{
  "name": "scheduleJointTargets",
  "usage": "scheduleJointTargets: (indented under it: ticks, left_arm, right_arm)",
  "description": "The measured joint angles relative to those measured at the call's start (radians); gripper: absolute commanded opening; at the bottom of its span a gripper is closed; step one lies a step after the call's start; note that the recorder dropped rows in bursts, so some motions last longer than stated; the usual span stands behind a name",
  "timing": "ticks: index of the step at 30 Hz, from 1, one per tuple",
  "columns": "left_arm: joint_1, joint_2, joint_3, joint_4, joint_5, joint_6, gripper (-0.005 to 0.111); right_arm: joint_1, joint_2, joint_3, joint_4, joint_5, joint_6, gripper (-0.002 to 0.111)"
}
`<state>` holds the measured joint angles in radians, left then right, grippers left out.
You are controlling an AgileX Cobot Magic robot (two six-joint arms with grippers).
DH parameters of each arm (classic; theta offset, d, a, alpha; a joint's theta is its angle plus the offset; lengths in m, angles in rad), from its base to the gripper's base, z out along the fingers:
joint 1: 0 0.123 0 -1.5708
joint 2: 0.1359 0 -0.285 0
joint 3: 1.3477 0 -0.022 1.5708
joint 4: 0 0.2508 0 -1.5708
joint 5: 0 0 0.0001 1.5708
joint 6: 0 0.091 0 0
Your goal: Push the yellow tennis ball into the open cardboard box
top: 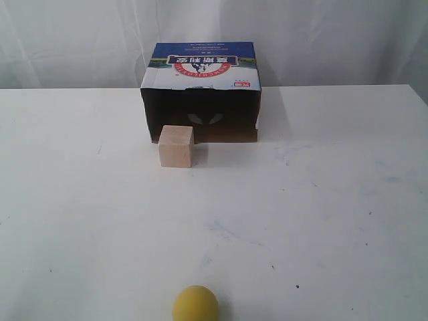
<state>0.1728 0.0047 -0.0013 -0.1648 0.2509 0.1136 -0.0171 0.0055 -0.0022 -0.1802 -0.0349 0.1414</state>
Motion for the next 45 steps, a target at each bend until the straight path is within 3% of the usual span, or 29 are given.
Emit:
scheduleJointTargets:
  ticks: [7,11,14,18,22,23,25,29,33,37,42,45]
  left_arm:
    - [0.0,0.0,0.0,0.0,0.0,0.0,0.0]
    - [0.0,0.0,0.0,0.0,0.0,0.0,0.0]
    - [0.0,0.0,0.0,0.0,0.0,0.0,0.0]
    - [0.0,0.0,0.0,0.0,0.0,0.0,0.0]
    - [0.0,0.0,0.0,0.0,0.0,0.0,0.0]
    - [0.0,0.0,0.0,0.0,0.0,0.0,0.0]
    - [0.0,0.0,0.0,0.0,0.0,0.0,0.0]
    - [0.0,0.0,0.0,0.0,0.0,0.0,0.0]
    - [0.0,0.0,0.0,0.0,0.0,0.0,0.0]
    - [0.0,0.0,0.0,0.0,0.0,0.0,0.0]
    - [0.0,0.0,0.0,0.0,0.0,0.0,0.0]
    - [0.0,0.0,0.0,0.0,0.0,0.0,0.0]
  right_arm:
    - [0.0,-0.001,0.0,0.18,-0.57,0.452,0.0]
    - [0.0,0.002,-0.079,0.386,-0.634,0.681,0.0]
    - [0.0,0.097,-0.25,0.426,-0.657,0.629,0.0]
    - [0.0,0.394,-0.571,0.263,-0.672,0.385,0.0]
    - [0.0,0.715,-0.869,-0.003,-0.388,0.152,0.0]
    - [0.0,0.899,-0.989,-0.067,-0.084,0.06,0.0]
    - [0.0,1.08,-1.08,-0.094,0.254,-0.006,0.0]
    - [0.012,1.327,-1.165,-0.058,0.741,-0.108,0.0]
    - [0.102,1.359,-1.185,0.18,0.891,-0.321,0.0]
    - [0.333,1.331,-1.17,0.431,0.935,-0.421,0.0]
    - [0.622,1.327,-1.079,0.52,0.913,-0.397,0.0]
    - [0.74,1.327,-1.033,0.526,0.842,-0.349,0.0]
